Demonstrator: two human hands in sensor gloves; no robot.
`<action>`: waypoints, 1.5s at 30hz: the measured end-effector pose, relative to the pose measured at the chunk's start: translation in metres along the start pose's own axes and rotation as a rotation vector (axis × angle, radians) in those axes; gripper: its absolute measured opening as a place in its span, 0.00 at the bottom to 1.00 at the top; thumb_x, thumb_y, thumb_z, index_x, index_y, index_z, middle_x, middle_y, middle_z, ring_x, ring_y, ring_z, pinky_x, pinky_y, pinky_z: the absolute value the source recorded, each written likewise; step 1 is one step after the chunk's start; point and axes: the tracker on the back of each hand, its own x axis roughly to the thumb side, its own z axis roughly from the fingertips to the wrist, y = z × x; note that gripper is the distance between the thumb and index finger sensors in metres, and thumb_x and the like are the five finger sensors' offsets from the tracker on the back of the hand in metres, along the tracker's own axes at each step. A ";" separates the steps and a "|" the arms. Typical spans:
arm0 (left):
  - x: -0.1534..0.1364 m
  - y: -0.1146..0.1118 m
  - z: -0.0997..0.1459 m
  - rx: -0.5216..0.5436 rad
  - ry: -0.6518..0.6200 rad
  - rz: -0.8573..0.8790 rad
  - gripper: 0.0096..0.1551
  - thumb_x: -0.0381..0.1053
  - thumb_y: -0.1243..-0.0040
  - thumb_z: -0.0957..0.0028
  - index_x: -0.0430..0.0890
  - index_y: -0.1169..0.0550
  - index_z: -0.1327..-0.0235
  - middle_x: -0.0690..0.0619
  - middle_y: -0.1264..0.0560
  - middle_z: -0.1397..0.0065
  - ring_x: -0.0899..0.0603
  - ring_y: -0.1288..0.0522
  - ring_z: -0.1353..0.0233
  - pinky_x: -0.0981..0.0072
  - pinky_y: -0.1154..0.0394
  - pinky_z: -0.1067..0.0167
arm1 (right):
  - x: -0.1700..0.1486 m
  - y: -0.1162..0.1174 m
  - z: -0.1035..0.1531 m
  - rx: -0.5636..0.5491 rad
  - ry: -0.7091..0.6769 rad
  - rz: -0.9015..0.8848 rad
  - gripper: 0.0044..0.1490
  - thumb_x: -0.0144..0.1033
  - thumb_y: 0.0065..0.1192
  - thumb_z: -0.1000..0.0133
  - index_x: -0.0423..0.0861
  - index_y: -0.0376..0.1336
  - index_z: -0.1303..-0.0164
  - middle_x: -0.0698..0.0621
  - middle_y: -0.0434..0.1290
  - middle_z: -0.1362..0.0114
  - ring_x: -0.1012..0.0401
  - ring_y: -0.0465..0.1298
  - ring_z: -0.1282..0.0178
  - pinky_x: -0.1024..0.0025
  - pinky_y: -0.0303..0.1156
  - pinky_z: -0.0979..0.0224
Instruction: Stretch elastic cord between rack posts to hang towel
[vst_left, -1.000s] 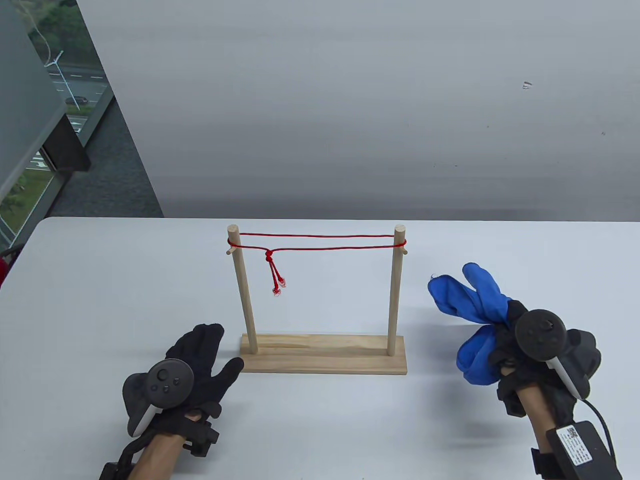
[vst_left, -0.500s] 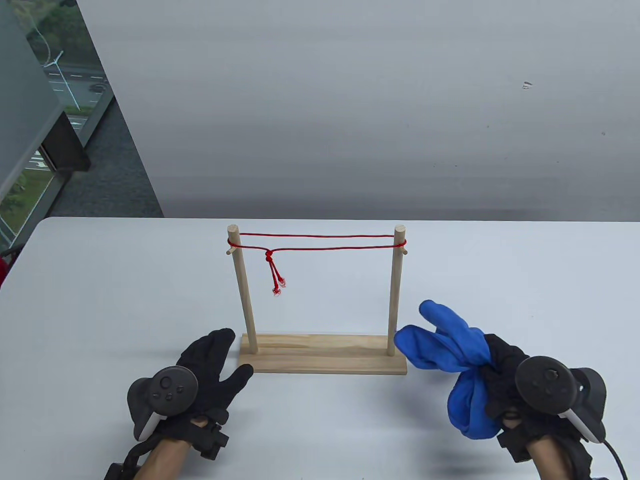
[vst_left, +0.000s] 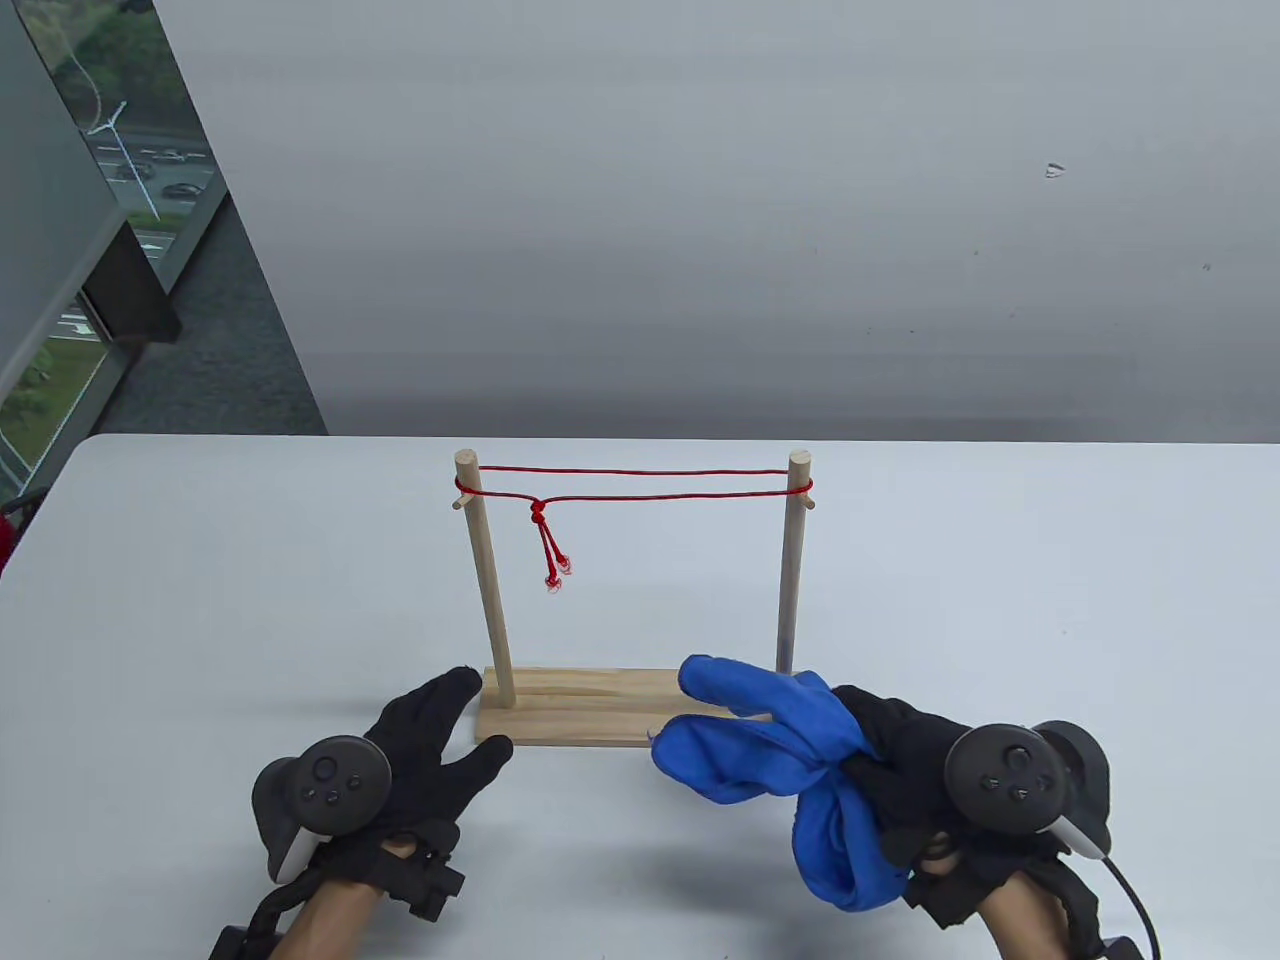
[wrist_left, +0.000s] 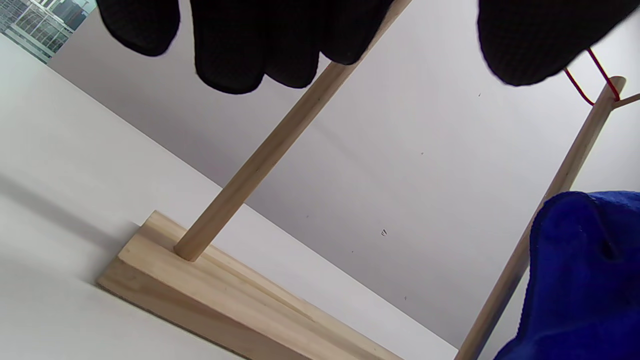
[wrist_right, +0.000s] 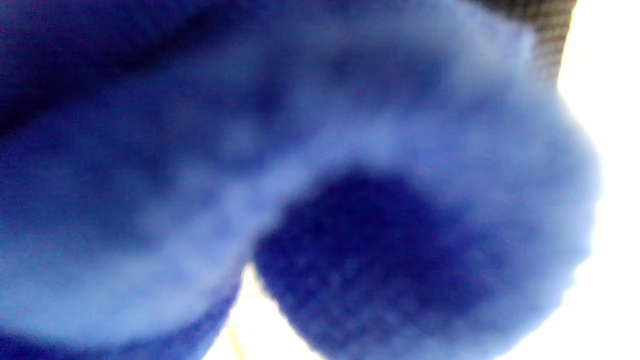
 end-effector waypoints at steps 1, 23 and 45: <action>0.000 0.000 0.000 -0.004 0.000 0.009 0.51 0.78 0.36 0.58 0.50 0.29 0.28 0.50 0.26 0.25 0.36 0.23 0.29 0.37 0.30 0.32 | 0.004 0.003 -0.003 0.010 -0.016 0.005 0.33 0.38 0.65 0.53 0.42 0.64 0.38 0.40 0.77 0.45 0.52 0.85 0.60 0.57 0.81 0.57; 0.016 0.003 -0.008 -0.050 -0.090 0.109 0.50 0.76 0.34 0.58 0.50 0.30 0.27 0.50 0.27 0.23 0.37 0.24 0.28 0.36 0.31 0.32 | -0.002 0.076 -0.031 0.007 -0.054 -0.457 0.34 0.38 0.65 0.51 0.42 0.62 0.35 0.39 0.75 0.42 0.51 0.83 0.57 0.54 0.79 0.53; 0.068 0.005 -0.032 -0.148 -0.126 0.415 0.22 0.61 0.33 0.50 0.49 0.13 0.51 0.51 0.12 0.46 0.38 0.14 0.47 0.40 0.24 0.40 | 0.010 0.116 -0.033 0.096 -0.033 -0.408 0.37 0.41 0.65 0.50 0.41 0.59 0.33 0.39 0.72 0.38 0.49 0.81 0.51 0.49 0.76 0.48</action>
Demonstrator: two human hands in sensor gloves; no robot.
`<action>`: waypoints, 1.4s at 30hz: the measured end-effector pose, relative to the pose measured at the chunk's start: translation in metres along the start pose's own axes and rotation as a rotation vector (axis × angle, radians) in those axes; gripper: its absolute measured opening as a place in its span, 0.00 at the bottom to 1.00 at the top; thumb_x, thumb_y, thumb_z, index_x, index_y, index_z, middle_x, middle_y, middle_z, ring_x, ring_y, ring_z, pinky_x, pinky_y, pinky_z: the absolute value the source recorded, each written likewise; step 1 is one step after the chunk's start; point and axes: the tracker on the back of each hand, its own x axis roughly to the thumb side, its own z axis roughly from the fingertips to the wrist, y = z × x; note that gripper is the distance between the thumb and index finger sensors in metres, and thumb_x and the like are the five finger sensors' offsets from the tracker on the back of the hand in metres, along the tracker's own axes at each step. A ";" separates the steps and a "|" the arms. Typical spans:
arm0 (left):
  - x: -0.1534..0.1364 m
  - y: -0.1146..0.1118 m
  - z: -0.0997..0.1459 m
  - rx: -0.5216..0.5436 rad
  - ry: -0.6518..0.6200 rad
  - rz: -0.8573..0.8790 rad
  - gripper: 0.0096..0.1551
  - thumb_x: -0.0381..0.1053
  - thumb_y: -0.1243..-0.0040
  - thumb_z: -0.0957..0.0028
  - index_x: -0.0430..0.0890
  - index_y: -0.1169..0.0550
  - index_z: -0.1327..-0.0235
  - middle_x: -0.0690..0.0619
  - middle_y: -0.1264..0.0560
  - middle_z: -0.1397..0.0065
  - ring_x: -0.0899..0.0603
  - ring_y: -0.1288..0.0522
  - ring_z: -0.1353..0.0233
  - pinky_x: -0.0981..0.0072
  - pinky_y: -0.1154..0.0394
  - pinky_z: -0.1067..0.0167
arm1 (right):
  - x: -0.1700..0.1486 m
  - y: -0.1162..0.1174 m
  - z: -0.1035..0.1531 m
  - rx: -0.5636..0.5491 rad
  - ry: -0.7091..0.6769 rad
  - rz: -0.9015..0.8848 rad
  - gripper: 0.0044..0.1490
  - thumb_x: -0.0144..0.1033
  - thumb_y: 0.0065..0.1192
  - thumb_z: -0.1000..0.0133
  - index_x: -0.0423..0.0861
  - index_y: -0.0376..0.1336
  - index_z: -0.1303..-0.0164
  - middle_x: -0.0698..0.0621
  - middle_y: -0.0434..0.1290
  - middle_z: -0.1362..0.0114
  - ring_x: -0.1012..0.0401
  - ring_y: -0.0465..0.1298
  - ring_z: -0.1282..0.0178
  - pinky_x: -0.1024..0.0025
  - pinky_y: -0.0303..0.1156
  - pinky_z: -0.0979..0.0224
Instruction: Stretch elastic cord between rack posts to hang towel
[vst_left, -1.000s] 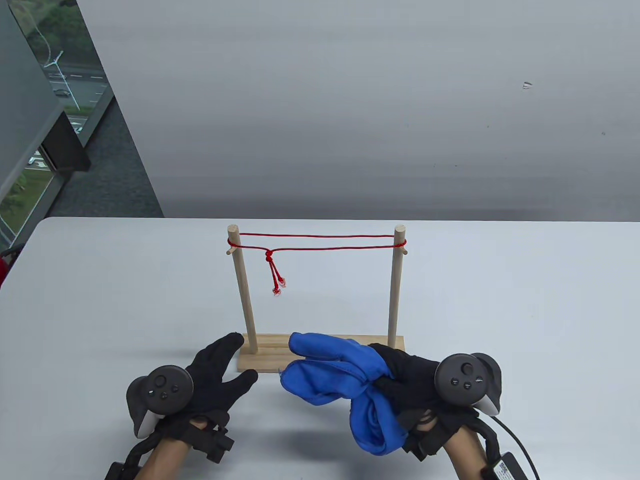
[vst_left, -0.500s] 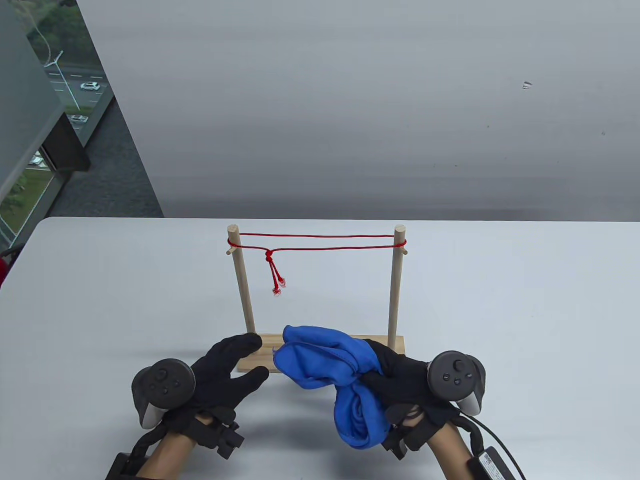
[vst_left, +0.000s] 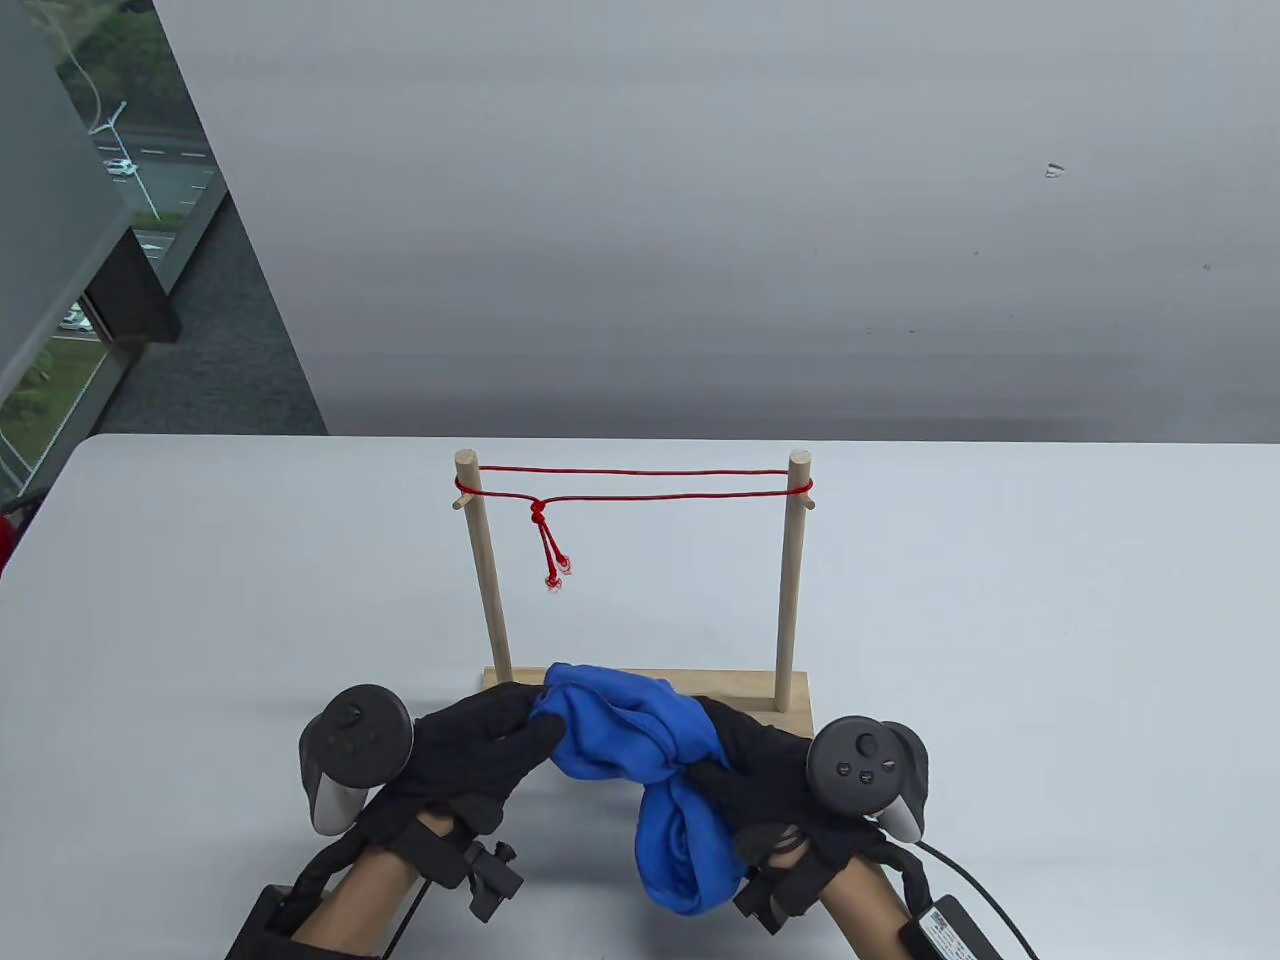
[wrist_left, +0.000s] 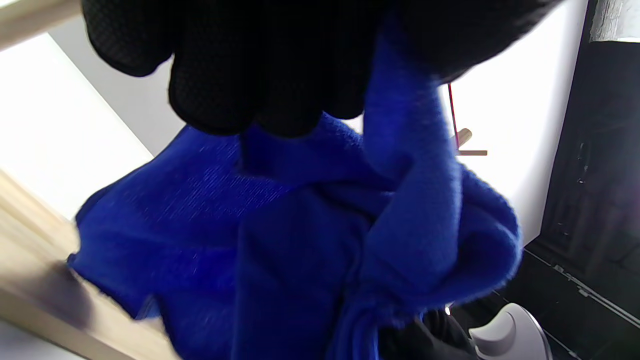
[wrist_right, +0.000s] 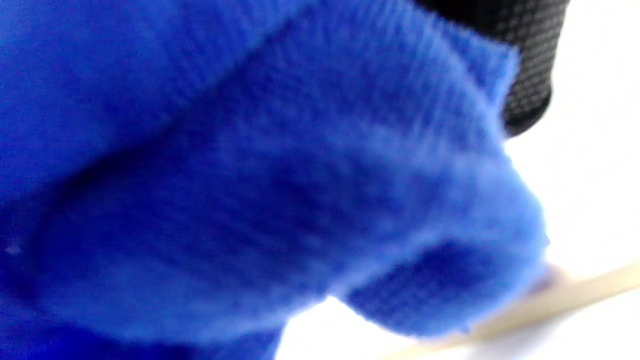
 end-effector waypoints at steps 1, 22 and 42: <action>0.002 0.002 -0.001 0.008 0.003 -0.013 0.22 0.60 0.34 0.50 0.49 0.13 0.51 0.51 0.13 0.46 0.38 0.14 0.47 0.40 0.24 0.40 | -0.003 0.003 0.001 0.066 0.017 0.016 0.38 0.44 0.64 0.49 0.42 0.57 0.31 0.39 0.70 0.35 0.47 0.80 0.47 0.46 0.74 0.45; 0.049 0.036 -0.023 0.091 -0.067 -0.211 0.20 0.59 0.34 0.49 0.48 0.14 0.53 0.50 0.12 0.50 0.39 0.13 0.50 0.40 0.24 0.40 | 0.012 -0.032 -0.003 0.033 0.043 0.009 0.52 0.65 0.58 0.48 0.45 0.47 0.22 0.36 0.56 0.23 0.39 0.66 0.27 0.31 0.61 0.34; 0.080 0.009 -0.043 0.027 -0.144 -0.224 0.21 0.60 0.31 0.51 0.49 0.13 0.54 0.51 0.12 0.52 0.39 0.13 0.52 0.40 0.24 0.40 | 0.060 -0.047 -0.041 0.005 -0.040 0.015 0.48 0.60 0.63 0.49 0.42 0.54 0.27 0.38 0.66 0.30 0.43 0.75 0.37 0.36 0.67 0.38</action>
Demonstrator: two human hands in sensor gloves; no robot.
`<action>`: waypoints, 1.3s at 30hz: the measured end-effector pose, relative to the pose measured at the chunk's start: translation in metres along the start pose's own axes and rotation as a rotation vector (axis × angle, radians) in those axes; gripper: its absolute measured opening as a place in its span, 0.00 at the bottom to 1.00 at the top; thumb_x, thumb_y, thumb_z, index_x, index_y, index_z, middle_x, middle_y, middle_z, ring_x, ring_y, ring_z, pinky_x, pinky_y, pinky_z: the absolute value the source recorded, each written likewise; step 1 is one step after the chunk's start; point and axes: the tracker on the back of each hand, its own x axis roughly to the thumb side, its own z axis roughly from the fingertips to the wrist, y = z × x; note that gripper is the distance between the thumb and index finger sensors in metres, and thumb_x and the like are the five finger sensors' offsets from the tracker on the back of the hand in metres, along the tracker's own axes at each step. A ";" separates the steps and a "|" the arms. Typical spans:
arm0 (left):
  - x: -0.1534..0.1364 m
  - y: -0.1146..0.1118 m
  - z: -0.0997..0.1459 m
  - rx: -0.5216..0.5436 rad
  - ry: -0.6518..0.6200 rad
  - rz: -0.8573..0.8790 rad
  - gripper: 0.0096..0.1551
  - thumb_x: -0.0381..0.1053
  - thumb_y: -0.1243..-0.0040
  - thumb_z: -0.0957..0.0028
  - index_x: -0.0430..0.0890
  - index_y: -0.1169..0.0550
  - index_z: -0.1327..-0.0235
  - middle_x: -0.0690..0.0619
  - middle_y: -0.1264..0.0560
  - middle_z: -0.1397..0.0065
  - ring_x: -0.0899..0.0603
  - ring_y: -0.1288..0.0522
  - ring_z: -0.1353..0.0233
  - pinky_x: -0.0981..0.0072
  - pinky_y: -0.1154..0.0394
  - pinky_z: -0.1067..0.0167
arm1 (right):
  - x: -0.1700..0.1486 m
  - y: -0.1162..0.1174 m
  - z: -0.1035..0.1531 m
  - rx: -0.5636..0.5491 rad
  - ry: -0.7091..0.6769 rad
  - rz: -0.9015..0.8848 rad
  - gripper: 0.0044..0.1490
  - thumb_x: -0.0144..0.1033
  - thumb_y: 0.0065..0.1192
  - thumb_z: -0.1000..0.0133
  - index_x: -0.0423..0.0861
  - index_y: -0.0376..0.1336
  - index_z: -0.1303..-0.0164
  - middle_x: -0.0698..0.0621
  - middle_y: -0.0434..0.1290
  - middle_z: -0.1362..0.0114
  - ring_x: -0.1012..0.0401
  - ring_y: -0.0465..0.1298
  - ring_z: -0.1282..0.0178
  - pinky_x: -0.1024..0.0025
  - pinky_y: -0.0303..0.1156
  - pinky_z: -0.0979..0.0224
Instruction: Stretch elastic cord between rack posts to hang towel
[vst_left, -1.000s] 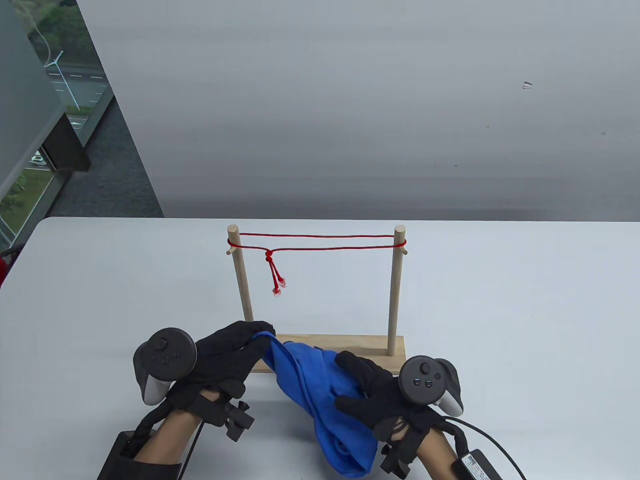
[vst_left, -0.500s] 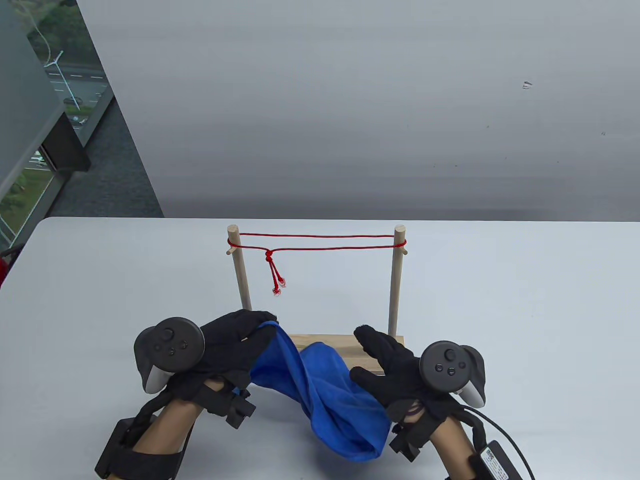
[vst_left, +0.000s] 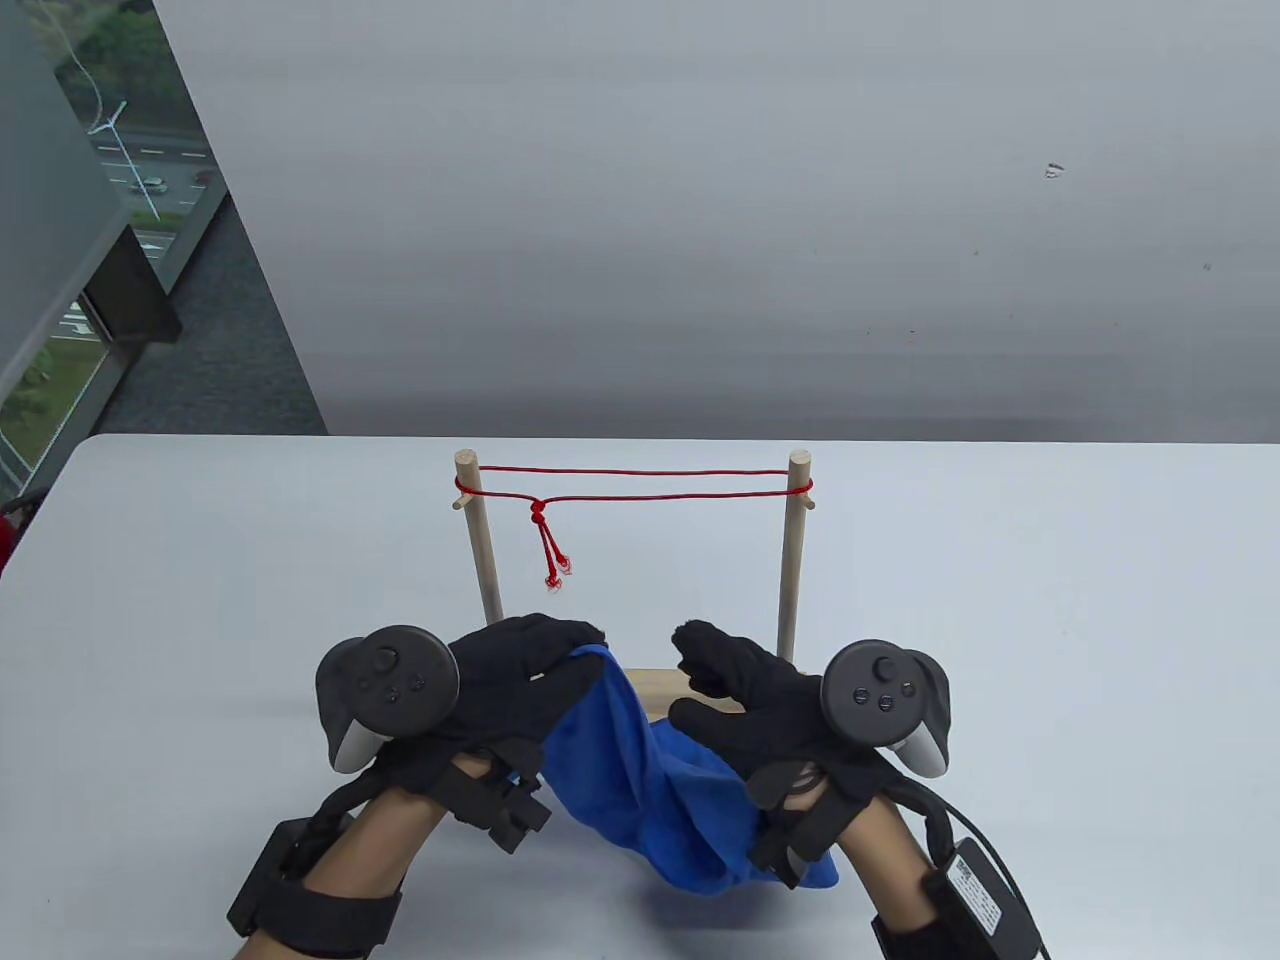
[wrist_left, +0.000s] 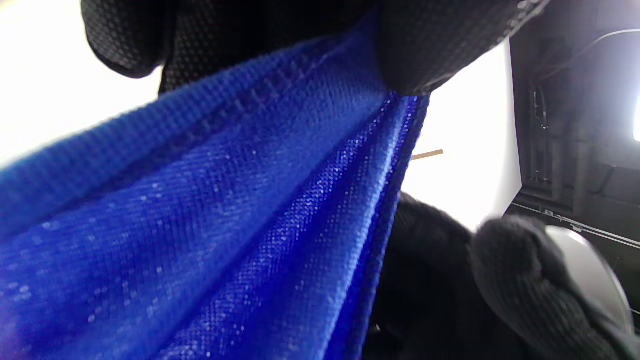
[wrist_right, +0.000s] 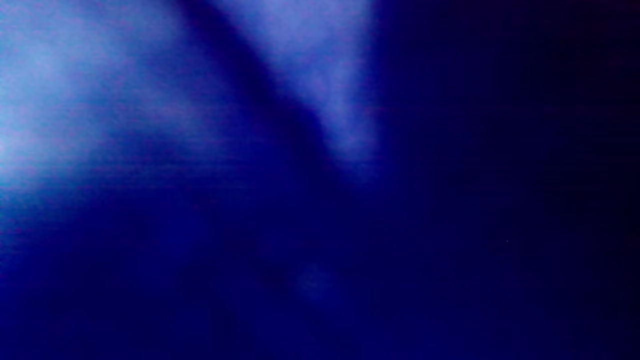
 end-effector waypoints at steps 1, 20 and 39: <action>0.001 -0.002 0.000 -0.003 -0.002 0.003 0.21 0.60 0.31 0.51 0.49 0.13 0.54 0.51 0.12 0.52 0.39 0.13 0.52 0.40 0.24 0.40 | 0.003 0.002 -0.003 0.017 -0.003 0.014 0.49 0.60 0.64 0.49 0.42 0.54 0.27 0.39 0.67 0.30 0.44 0.76 0.38 0.37 0.68 0.38; -0.007 -0.033 0.023 -0.222 0.061 0.005 0.73 0.85 0.32 0.64 0.42 0.45 0.19 0.43 0.40 0.16 0.31 0.32 0.24 0.28 0.39 0.28 | 0.011 0.011 -0.023 -0.213 0.000 0.042 0.27 0.43 0.62 0.48 0.39 0.70 0.46 0.46 0.82 0.54 0.54 0.85 0.64 0.50 0.78 0.52; -0.011 -0.065 0.039 -0.201 0.114 -0.201 0.24 0.51 0.19 0.61 0.46 0.14 0.53 0.52 0.11 0.55 0.38 0.13 0.51 0.33 0.30 0.33 | 0.010 0.002 -0.014 -0.200 0.033 -0.028 0.26 0.44 0.63 0.48 0.41 0.71 0.47 0.46 0.82 0.54 0.53 0.85 0.63 0.49 0.77 0.50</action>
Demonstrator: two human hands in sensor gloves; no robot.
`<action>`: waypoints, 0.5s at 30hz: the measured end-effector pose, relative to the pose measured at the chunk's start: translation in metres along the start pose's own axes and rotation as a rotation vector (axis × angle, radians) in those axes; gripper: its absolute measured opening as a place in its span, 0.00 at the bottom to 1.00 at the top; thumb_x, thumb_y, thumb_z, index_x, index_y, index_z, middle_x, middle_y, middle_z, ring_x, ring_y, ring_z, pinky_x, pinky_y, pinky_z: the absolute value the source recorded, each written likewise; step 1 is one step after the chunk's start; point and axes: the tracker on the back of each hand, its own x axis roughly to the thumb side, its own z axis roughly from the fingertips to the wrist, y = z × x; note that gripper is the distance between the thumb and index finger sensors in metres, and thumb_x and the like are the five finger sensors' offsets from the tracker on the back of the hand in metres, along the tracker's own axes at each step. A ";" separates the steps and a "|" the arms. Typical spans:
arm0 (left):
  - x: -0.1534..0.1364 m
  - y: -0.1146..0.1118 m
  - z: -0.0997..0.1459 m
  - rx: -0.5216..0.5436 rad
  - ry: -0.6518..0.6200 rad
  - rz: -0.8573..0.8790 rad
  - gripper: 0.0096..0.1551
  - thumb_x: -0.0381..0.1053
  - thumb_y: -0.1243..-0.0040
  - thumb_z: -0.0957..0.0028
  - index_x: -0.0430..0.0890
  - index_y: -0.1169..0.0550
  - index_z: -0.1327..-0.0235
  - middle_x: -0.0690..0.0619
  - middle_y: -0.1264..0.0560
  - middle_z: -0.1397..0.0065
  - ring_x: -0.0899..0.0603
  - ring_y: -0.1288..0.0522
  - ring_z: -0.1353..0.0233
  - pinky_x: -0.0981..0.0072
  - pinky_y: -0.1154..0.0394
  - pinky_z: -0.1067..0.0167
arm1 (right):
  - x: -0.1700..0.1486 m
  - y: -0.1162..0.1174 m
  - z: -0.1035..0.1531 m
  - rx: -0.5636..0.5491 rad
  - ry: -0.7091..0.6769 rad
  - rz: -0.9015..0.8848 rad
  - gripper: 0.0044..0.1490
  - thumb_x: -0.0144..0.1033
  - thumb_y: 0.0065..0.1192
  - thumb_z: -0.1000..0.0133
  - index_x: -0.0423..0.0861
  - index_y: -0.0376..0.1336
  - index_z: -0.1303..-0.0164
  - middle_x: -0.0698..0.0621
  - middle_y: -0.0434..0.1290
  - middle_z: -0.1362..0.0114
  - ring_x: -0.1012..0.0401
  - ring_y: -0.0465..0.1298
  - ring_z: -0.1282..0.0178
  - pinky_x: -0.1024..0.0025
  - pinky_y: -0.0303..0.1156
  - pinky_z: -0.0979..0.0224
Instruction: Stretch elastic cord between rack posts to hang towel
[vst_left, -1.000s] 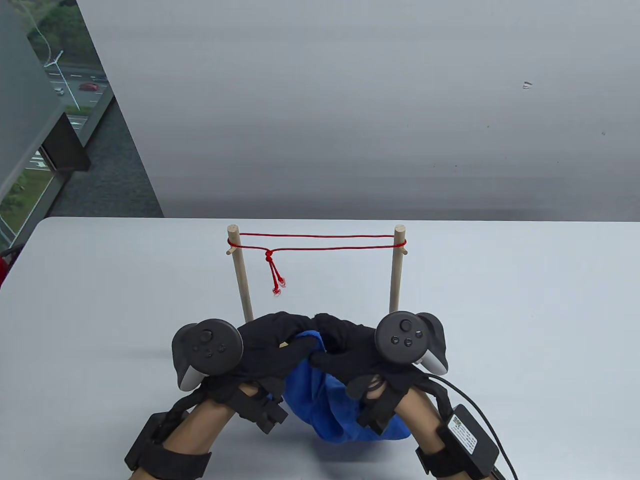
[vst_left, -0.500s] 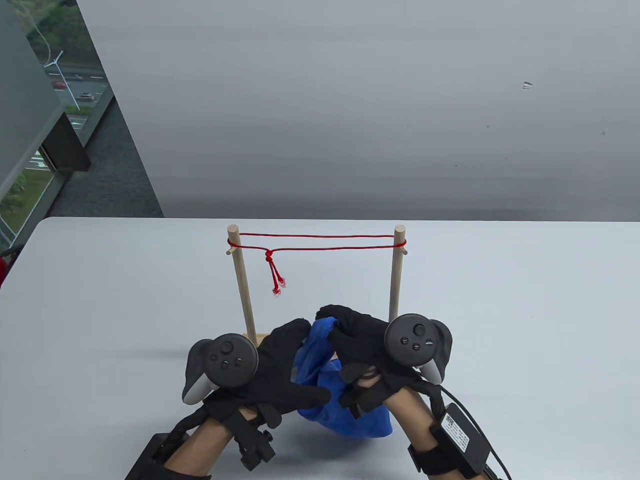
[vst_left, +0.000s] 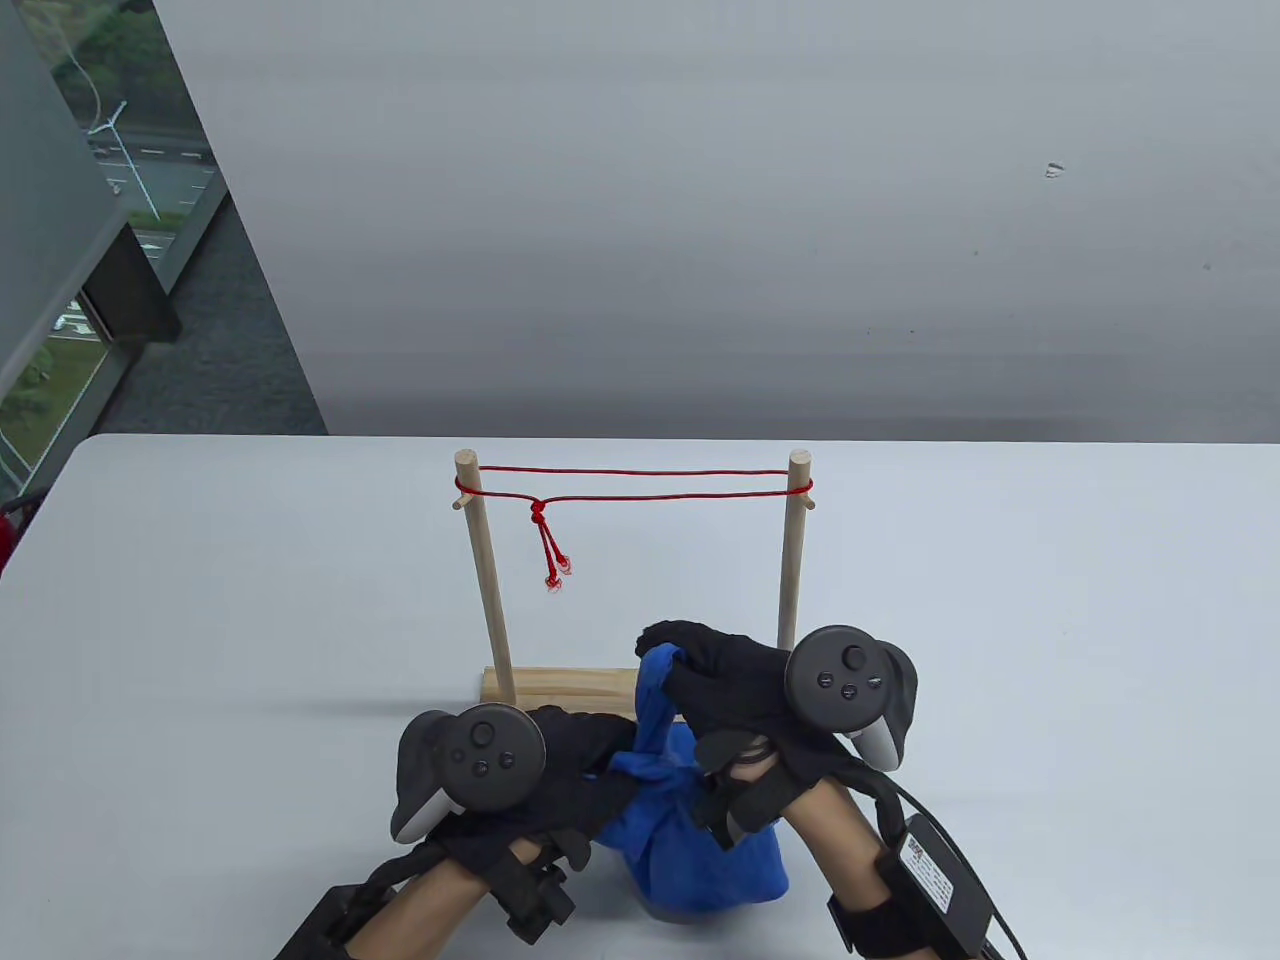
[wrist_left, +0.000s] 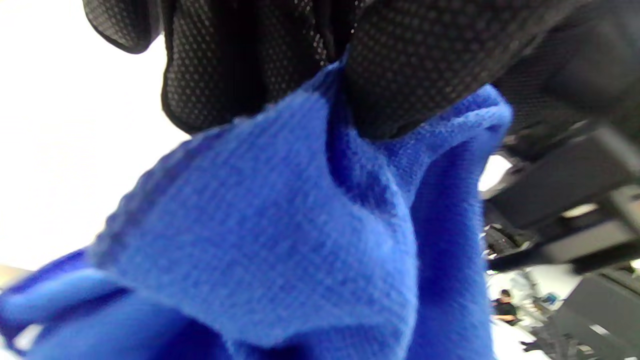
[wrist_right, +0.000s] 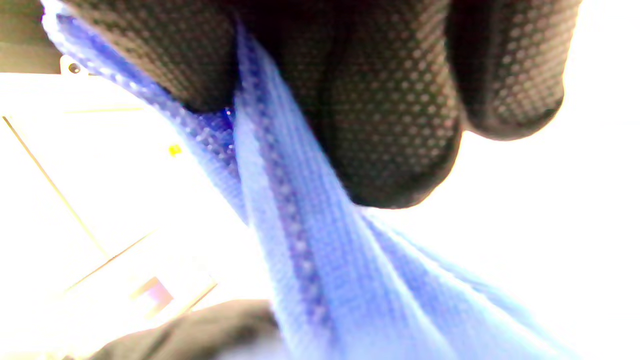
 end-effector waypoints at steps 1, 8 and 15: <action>-0.002 -0.001 0.001 -0.016 0.000 -0.036 0.23 0.51 0.19 0.62 0.46 0.14 0.54 0.52 0.10 0.55 0.38 0.13 0.51 0.33 0.30 0.33 | 0.000 -0.001 0.000 -0.004 0.000 -0.003 0.26 0.45 0.63 0.48 0.41 0.72 0.47 0.46 0.82 0.54 0.53 0.85 0.63 0.49 0.77 0.50; -0.026 -0.012 0.010 -0.198 0.077 -0.028 0.51 0.71 0.21 0.64 0.46 0.26 0.31 0.49 0.21 0.32 0.34 0.22 0.33 0.29 0.38 0.28 | -0.003 -0.017 -0.002 -0.005 0.019 -0.104 0.26 0.45 0.63 0.47 0.43 0.71 0.46 0.45 0.81 0.51 0.52 0.84 0.60 0.48 0.76 0.49; -0.050 -0.003 0.014 -0.117 0.127 0.159 0.56 0.75 0.30 0.58 0.46 0.33 0.23 0.45 0.29 0.22 0.32 0.27 0.27 0.29 0.39 0.28 | -0.009 -0.021 -0.007 0.013 0.023 -0.212 0.26 0.46 0.62 0.47 0.44 0.71 0.46 0.45 0.81 0.50 0.51 0.84 0.58 0.47 0.75 0.47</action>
